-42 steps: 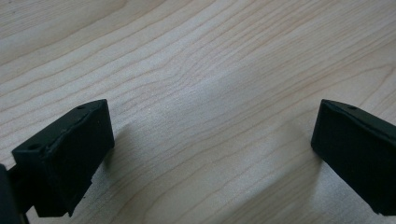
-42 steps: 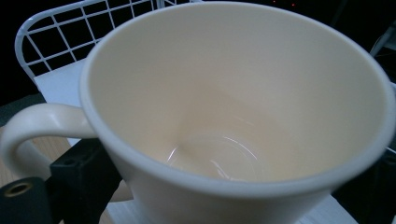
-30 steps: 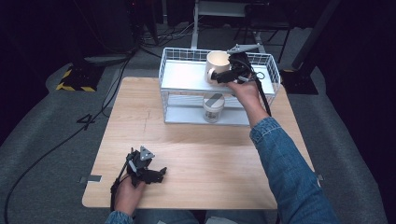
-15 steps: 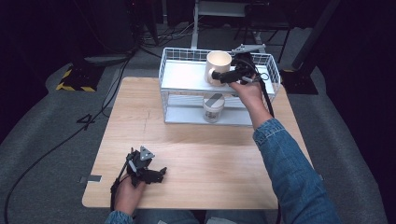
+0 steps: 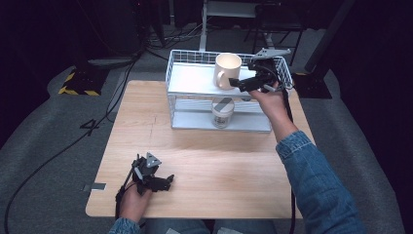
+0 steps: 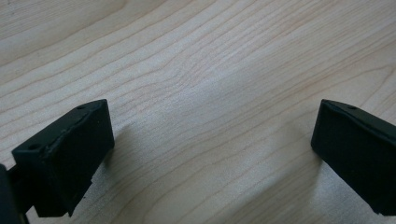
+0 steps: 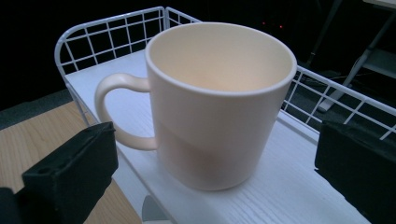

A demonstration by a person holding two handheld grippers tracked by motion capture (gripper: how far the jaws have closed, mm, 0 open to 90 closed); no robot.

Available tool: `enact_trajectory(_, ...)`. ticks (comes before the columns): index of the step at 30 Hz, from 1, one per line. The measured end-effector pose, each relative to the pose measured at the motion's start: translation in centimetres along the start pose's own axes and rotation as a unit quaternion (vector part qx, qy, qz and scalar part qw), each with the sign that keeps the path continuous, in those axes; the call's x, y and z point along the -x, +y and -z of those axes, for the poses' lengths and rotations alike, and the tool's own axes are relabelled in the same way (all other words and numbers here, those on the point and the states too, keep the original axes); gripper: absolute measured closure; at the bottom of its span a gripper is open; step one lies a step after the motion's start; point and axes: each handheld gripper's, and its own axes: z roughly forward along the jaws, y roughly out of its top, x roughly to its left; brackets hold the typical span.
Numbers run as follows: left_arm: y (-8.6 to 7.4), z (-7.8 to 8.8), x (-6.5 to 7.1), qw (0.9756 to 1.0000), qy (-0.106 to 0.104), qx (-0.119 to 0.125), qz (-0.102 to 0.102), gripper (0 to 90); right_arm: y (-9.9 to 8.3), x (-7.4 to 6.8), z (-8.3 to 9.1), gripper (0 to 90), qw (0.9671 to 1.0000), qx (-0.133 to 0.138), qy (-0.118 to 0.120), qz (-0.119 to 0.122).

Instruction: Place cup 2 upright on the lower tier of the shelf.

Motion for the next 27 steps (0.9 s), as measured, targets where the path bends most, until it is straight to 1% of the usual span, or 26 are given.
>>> enact_trajectory(2,0.0,0.0,0.0,1.0,0.0,0.0,0.0,0.0,0.0,-0.2,0.7,0.0,1.0,-0.002,0.004,-0.004)
enact_trajectory(4,0.0,0.0,0.0,1.0,0.0,0.0,0.0,0.0,0.0,-0.4,1.4,0.0,1.0,-0.001,0.009,-0.002)
enact_trajectory(10,0.0,0.0,0.0,1.0,0.0,0.001,0.0,0.0,-0.3,-1.4,3.6,0.0,0.9996,0.013,0.021,0.01)
enact_trajectory(14,0.0,0.0,0.0,1.0,0.0,0.001,0.0,0.0,-0.9,-1.8,5.0,0.0,0.9993,0.02,0.029,0.012)
enact_trajectory(17,0.0,0.0,0.0,1.0,0.0,0.001,0.0,0.0,-1.3,-2.0,5.9,0.0,0.9991,0.023,0.034,0.013)
enact_trajectory(21,0.0,0.0,0.0,1.0,0.0,0.001,0.0,0.0,-2.1,-2.2,7.0,0.0,0.9991,0.021,0.033,0.016)
enact_trajectory(27,0.0,0.0,0.0,1.0,0.0,0.001,0.0,0.0,-3.4,-2.0,8.3,0.0,0.9992,0.017,0.033,0.013)
